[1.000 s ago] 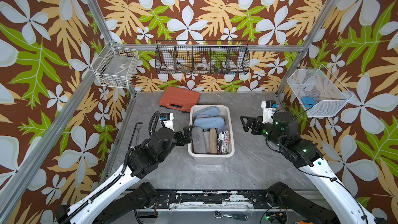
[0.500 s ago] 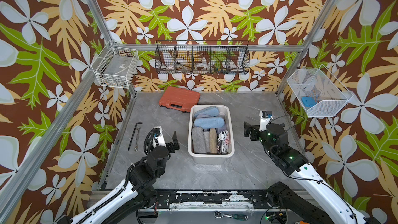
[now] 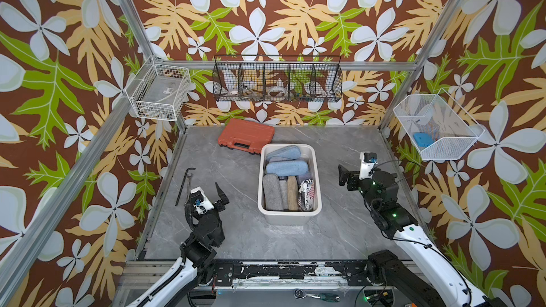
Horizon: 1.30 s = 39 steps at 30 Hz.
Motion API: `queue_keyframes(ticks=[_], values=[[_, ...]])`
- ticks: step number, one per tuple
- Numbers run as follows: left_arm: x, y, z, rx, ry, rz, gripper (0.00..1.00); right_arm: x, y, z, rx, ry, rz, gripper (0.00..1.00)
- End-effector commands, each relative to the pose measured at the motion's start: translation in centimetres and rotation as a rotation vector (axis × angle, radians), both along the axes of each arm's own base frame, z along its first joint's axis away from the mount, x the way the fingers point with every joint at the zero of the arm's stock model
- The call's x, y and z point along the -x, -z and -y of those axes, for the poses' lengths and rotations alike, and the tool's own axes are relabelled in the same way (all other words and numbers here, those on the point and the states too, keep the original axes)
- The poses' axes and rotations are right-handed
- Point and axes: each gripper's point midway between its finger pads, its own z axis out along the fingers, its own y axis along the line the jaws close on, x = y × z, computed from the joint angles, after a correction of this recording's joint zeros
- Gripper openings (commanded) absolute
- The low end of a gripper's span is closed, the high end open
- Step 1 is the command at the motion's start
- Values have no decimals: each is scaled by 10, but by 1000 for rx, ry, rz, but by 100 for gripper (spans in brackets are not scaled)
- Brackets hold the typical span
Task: Put the glasses cases into the storage boxes
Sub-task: Reset both arms
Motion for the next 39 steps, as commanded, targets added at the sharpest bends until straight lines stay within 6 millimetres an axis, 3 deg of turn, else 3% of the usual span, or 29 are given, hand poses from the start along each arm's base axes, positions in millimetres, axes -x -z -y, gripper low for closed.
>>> queue_keyframes(ticks=[1, 6, 10, 15, 17, 22, 26, 32, 36, 39], values=[[-4, -14, -6, 40, 12, 98, 100, -2, -4, -4, -16, -22, 20, 99], [-13, 15, -28, 78, -18, 72, 100, 0, 7, -2, 1, -17, 5, 100], [-26, 10, -18, 80, 32, 94, 100, -2, 15, -1, 36, -13, -14, 100], [-59, 2, 0, -39, 106, 41, 100, -3, 18, 4, 50, 2, -17, 100], [-70, 8, 4, -73, 115, 4, 100, -3, 20, 5, 60, 6, -19, 100], [-75, 18, -2, -70, 100, 27, 100, -4, 25, 8, 86, 5, -31, 100], [-98, 29, 0, -36, 184, -56, 100, -8, 27, 9, 90, 11, -31, 100], [-99, 30, -2, -13, 196, -56, 100, -13, 28, 12, 93, 31, 13, 100], [-99, 30, -2, -17, 195, -55, 100, -10, 33, 24, 134, 75, 124, 100], [-99, 30, -2, -17, 195, -54, 100, -5, 47, 41, 213, 149, 175, 100]])
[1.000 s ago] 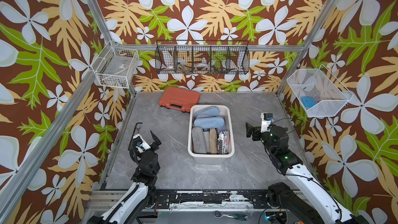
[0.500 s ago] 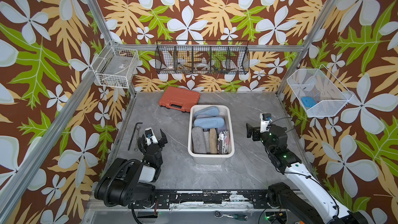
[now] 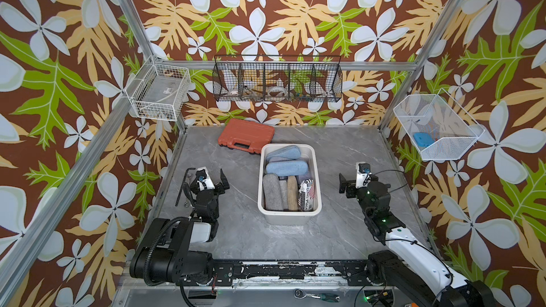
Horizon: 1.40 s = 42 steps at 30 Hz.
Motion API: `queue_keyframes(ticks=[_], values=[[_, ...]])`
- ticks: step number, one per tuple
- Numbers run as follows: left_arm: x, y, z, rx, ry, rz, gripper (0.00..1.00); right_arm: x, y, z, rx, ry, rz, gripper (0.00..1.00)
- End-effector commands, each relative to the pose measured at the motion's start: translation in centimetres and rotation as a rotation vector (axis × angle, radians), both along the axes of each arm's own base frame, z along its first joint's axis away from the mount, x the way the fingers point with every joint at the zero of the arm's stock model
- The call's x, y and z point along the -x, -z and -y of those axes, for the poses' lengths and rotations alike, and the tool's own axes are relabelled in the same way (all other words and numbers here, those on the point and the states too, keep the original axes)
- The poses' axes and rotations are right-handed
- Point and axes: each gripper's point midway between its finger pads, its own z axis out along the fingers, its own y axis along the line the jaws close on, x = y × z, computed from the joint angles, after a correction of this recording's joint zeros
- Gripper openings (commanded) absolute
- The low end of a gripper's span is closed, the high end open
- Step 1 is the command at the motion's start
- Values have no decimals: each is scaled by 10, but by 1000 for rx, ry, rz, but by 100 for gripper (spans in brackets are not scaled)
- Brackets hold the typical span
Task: Put the glasses cases into the storage boxes
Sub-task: Reset both arms
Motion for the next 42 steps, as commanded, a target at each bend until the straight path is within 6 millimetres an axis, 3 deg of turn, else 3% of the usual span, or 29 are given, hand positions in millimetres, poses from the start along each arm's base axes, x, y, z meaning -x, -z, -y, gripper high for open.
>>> queue_keyframes(ticks=[1, 7, 10, 13, 19, 23, 42], values=[[-1, -6, 1, 7, 9, 23, 100, -3, -18, 22, 82, 105, 159, 99], [-1, -6, 1, 7, 8, 24, 100, -5, 23, 37, 111, 165, 154, 100], [-1, -6, 1, 7, 9, 24, 100, -19, 29, 26, 99, 93, 134, 100], [-1, -6, 1, 6, 9, 24, 100, -15, 34, 41, 72, 176, 163, 100], [-1, -6, 1, 6, 9, 24, 100, -38, 49, 42, 26, 117, 81, 99], [-1, -6, 1, 6, 8, 24, 100, -46, 53, 56, -33, 158, 48, 100], [-2, -5, 4, 3, 23, 19, 100, -45, 53, 56, -29, 159, 48, 100]])
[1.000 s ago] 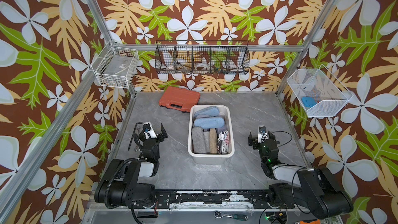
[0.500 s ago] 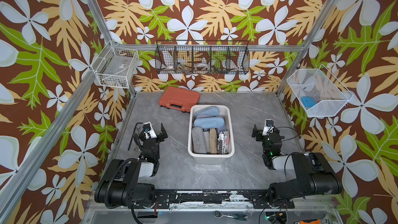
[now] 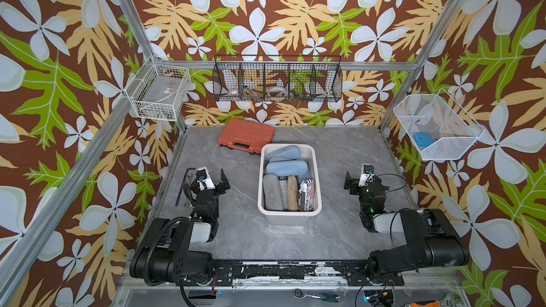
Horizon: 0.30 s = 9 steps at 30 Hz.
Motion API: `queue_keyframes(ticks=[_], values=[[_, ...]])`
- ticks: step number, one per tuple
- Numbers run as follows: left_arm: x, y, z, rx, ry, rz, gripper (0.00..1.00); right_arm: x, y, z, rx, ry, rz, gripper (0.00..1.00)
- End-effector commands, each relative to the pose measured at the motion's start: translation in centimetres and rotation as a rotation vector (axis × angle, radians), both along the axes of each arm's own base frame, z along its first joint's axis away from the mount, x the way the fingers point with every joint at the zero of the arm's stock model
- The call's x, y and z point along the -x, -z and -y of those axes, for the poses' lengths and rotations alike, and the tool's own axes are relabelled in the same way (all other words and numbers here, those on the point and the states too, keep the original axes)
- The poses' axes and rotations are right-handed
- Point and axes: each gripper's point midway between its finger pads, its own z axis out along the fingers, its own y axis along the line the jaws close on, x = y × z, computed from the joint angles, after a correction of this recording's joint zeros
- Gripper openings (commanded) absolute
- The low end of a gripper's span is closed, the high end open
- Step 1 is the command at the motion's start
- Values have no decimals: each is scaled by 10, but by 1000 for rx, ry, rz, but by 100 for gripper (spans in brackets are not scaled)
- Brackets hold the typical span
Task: Put the glasses cases into the storage boxes
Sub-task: Reset both arms
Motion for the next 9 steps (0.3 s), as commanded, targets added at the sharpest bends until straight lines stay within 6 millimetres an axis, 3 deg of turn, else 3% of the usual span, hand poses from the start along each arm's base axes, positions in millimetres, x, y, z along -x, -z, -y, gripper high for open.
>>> queue_keyframes(ticks=[1, 9], values=[[-3, -5, 1, -3, 6, 15, 100, 0, -3, 1, -8, 7, 14, 100], [-2, -5, 1, -5, 6, 17, 100, 0, -4, 1, -8, 6, 15, 100]])
